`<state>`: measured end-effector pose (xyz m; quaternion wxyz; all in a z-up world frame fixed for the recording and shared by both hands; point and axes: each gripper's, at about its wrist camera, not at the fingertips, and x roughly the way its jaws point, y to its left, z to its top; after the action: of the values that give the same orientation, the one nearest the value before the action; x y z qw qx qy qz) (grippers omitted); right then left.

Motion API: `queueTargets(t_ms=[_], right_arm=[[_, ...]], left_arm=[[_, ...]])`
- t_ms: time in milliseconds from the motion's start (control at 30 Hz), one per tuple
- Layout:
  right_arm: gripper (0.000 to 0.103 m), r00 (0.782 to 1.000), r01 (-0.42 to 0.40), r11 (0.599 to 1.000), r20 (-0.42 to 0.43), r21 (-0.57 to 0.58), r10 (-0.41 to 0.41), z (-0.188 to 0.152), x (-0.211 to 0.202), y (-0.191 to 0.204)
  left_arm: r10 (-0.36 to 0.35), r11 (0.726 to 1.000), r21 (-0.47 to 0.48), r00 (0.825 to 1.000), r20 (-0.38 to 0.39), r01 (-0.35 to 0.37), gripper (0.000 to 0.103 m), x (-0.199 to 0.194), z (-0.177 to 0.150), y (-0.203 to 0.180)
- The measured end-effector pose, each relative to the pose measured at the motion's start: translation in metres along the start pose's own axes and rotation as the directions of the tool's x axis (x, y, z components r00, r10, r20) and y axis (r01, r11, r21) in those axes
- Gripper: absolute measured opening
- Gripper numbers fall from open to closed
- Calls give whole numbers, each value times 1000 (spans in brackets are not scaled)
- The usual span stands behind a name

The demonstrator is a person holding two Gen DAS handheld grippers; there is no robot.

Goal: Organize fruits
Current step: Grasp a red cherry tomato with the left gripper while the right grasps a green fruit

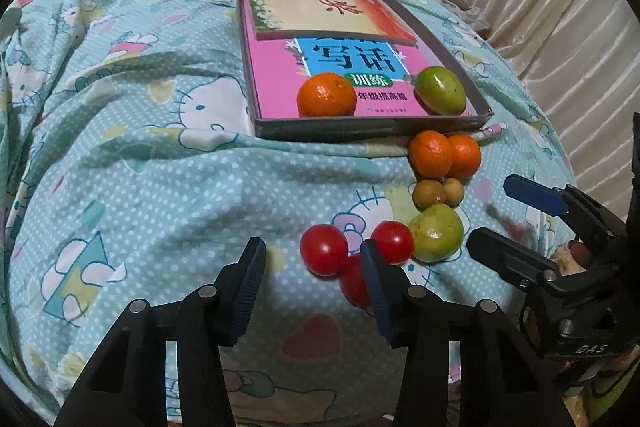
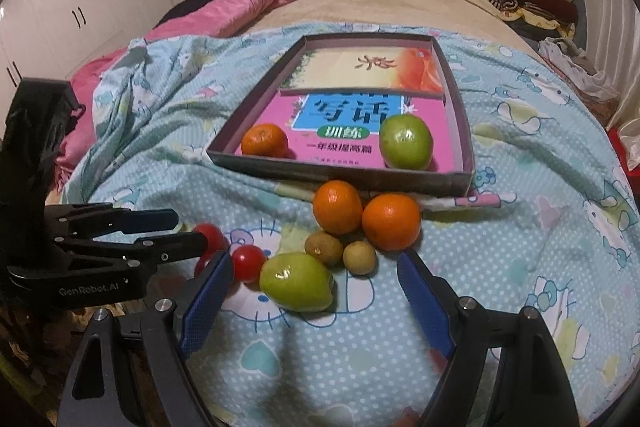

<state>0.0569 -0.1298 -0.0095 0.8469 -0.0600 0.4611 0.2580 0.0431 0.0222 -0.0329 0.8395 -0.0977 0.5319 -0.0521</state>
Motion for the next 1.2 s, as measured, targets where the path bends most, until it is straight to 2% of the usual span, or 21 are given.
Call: queueTargets(t_ms=[200, 267, 567, 967, 1200], right_arm=[[83, 997, 8, 1000, -71, -1, -8, -5, 13, -1], [80, 996, 3, 1000, -94, -2, -3, -7, 17, -1], [64, 987, -22, 999, -157, -32, 17, -12, 31, 6], [51, 984, -39, 998, -177, -41, 31, -12, 43, 9], [50, 984, -42, 998, -176, -49, 33, -10, 48, 11]], left_arm=[[-2, 1000, -5, 1000, 0, 2, 45, 2, 0, 0], [-5, 1000, -8, 1000, -2, 5, 39, 3, 0, 0], [-41, 999, -35, 999, -25, 40, 32, 8, 2, 5], [-41, 999, -27, 997, -69, 39, 29, 27, 9, -4], [-37, 999, -16, 997, -68, 36, 29, 29, 10, -5]])
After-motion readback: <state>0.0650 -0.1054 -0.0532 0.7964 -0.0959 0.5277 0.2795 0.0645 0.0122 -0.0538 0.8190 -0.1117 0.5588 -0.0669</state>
